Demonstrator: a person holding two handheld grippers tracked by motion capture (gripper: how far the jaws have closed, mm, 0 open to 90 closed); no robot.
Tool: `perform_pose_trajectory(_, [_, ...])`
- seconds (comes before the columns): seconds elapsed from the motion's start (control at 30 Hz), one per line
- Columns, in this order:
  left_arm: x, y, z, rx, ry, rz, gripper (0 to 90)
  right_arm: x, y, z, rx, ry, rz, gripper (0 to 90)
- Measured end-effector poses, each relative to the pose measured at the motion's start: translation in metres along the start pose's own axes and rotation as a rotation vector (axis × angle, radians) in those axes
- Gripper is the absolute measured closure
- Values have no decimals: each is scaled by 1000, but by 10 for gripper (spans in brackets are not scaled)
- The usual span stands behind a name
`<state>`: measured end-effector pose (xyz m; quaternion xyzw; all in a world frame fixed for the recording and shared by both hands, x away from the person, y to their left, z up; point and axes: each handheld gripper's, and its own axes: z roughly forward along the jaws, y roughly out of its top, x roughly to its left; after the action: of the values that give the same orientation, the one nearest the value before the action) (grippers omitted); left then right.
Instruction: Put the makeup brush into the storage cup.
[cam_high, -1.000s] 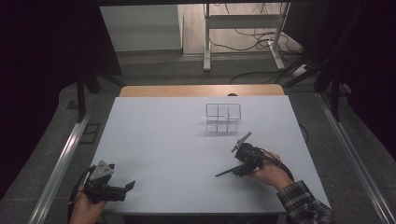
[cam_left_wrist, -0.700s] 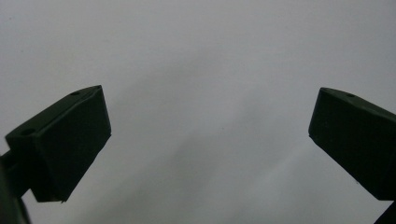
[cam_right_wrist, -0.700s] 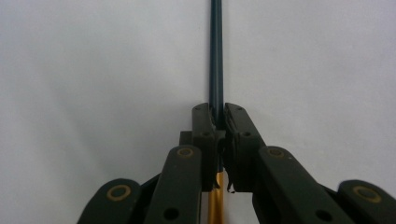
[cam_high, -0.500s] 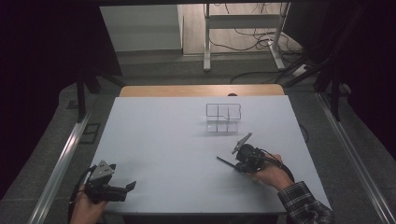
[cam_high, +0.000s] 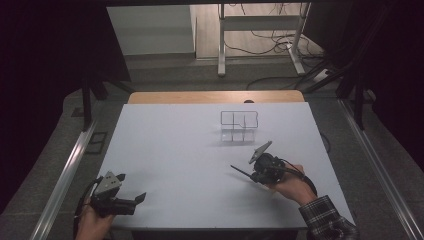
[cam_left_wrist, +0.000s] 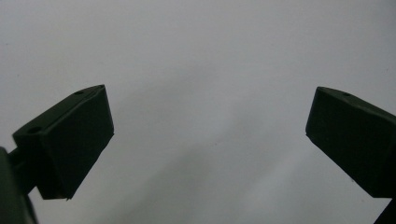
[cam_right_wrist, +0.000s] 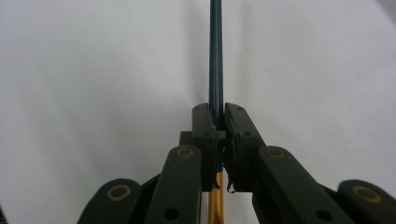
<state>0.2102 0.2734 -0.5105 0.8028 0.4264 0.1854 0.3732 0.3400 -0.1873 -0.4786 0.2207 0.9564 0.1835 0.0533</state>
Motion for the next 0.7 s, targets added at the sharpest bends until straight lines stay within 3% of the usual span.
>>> perform_pose_trajectory(0.17, [-3, 3, 3, 15, -23, 13, 7, 2, 2, -7, -16, -3, -12, 838])
perform_pose_trajectory(0.37, [-9, 10, 5, 0, -62, 10, 0, 7, 2, -10, -19, -1, -27, 838])
perform_pose_trajectory(0.6, [-20, 26, 16, 57, -73, 30, 0, 9, 3, -14, -21, 3, -50, 838])
perform_pose_trajectory(0.7, [-25, 33, 21, 62, -98, 44, 0, 11, 4, -15, -26, 5, -54, 838])
